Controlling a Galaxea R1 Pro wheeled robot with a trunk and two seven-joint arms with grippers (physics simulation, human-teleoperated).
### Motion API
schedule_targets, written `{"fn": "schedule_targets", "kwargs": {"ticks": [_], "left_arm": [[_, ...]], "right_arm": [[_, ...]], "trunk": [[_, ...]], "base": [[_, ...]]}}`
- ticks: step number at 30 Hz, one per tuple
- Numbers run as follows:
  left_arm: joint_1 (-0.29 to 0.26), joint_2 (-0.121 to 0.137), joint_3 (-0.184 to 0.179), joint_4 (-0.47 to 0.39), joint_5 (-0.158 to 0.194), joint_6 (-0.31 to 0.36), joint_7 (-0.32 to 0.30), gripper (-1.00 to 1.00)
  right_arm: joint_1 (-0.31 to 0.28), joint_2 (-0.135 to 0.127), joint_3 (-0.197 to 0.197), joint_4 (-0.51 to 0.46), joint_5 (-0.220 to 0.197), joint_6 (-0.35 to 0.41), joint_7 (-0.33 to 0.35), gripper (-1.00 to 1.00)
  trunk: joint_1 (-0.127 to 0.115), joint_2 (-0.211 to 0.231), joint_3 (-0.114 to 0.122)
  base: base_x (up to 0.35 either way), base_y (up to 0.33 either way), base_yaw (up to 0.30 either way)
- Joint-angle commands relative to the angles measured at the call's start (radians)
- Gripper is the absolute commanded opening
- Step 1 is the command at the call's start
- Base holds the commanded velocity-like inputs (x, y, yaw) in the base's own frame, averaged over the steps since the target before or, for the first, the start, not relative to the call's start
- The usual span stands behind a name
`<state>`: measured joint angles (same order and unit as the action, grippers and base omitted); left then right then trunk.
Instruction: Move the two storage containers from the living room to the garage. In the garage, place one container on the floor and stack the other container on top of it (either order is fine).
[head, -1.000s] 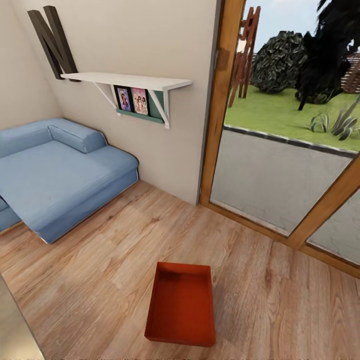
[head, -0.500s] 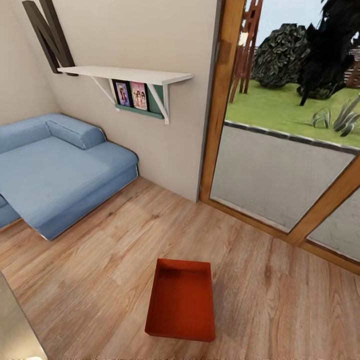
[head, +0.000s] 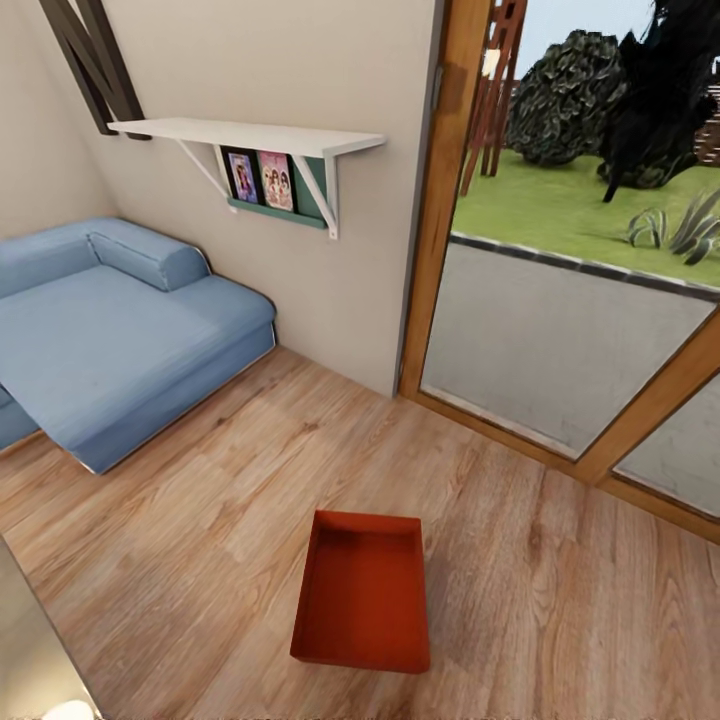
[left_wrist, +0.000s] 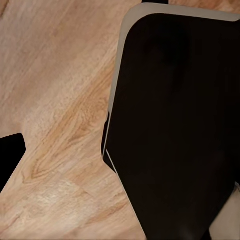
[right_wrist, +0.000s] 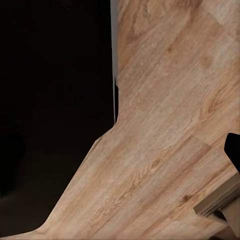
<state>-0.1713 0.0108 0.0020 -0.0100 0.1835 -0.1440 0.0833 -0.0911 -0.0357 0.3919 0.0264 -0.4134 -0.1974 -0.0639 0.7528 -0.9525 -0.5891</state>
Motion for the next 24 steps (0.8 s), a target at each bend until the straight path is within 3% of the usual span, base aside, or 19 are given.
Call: {"fn": "schedule_targets", "kwargs": {"ticks": [1, 24], "left_arm": [[0.0, 0.0, 0.0, 0.001, 0.005, -0.003, 0.001, 1.0], [0.0, 0.0, 0.0, 0.001, 0.005, -0.003, 0.001, 1.0]], "right_arm": [[-0.001, 0.0, 0.008, 0.003, -0.007, -0.005, -0.001, 1.0], [-0.001, 0.0, 0.008, 0.003, -0.008, -0.005, -0.001, 1.0]], "trunk": [[0.0, -0.001, -0.002], [0.0, -0.001, -0.039]], "base": [[0.0, 0.0, 0.0], [0.0, 0.0, 0.0]]}}
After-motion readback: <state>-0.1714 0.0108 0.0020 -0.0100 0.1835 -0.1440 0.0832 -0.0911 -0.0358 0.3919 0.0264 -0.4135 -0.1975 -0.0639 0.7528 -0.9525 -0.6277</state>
